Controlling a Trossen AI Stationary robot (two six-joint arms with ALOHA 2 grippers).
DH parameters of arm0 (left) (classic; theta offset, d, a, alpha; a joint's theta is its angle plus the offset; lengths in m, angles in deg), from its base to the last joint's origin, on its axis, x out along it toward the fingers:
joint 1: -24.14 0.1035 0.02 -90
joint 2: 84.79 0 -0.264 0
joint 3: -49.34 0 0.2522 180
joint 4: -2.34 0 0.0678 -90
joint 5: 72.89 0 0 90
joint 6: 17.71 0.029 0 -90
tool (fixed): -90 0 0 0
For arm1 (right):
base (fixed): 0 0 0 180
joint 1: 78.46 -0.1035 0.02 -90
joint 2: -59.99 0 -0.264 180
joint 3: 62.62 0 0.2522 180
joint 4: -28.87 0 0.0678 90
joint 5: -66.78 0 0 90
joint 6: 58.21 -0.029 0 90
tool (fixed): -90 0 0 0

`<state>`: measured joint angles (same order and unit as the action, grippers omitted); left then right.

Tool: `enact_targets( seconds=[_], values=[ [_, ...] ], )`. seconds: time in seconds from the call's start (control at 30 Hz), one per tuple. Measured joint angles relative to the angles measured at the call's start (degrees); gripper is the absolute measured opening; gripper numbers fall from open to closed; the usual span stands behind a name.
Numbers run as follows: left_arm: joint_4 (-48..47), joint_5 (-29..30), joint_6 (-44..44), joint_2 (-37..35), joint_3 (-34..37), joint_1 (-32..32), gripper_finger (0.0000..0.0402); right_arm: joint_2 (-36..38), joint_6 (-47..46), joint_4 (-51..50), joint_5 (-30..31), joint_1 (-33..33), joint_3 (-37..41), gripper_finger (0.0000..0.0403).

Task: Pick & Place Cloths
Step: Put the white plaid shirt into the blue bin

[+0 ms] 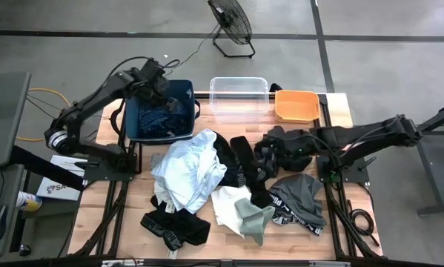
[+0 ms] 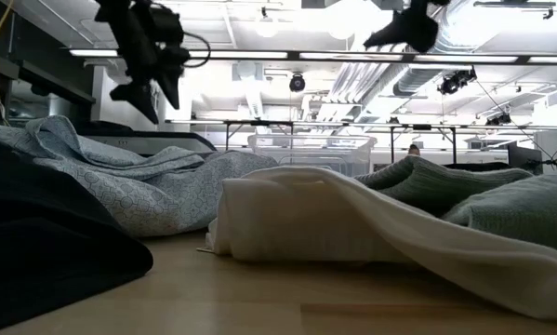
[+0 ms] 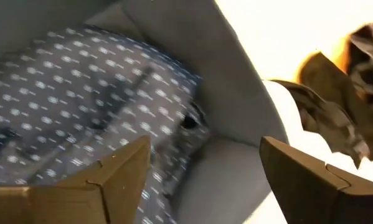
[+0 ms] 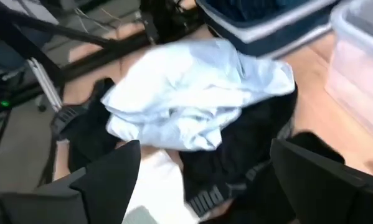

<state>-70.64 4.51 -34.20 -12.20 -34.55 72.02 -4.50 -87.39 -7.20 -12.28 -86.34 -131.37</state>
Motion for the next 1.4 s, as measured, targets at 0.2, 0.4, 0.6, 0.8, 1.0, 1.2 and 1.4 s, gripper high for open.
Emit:
enact_targets(
  seconds=[0.2, 0.4, 0.6, 0.8, 1.0, 1.2, 1.4],
  values=[
    [-2.6, 3.3, -6.2, -2.9, 0.0, -10.0, 0.0296, 0.0, 0.9, -0.3, 0.0, 0.0, 2.9, 0.035],
    [-6.6, 10.9, -16.8, -3.7, 0.0, -23.7, 0.0296, 4.7, 2.2, -1.0, -2.7, 0.0, 6.7, 0.035],
    [-7.0, 16.2, -32.6, -3.3, 1.0, -36.7, 0.0296, 15.3, 1.6, -1.3, -5.6, 0.0, 12.1, 0.035],
    [-6.9, 17.2, -41.9, -0.4, 1.6, -45.2, 0.0296, 22.4, 3.4, -4.3, -8.3, 0.0, 12.8, 0.035],
    [-6.8, 17.4, -46.1, 4.8, 1.6, -49.8, 0.0296, 25.7, 4.2, -8.2, -8.6, 0.0, 12.8, 0.035],
    [-5.4, 15.9, -47.3, 10.2, 1.6, -51.9, 0.0297, 26.5, 5.1, -10.4, -12.0, 0.0, 12.8, 0.035],
    [-0.2, 13.4, -46.3, 14.0, 1.6, -52.2, 0.0297, 26.7, 5.6, -11.0, -15.4, 0.0, 12.8, 0.035]
  ],
)
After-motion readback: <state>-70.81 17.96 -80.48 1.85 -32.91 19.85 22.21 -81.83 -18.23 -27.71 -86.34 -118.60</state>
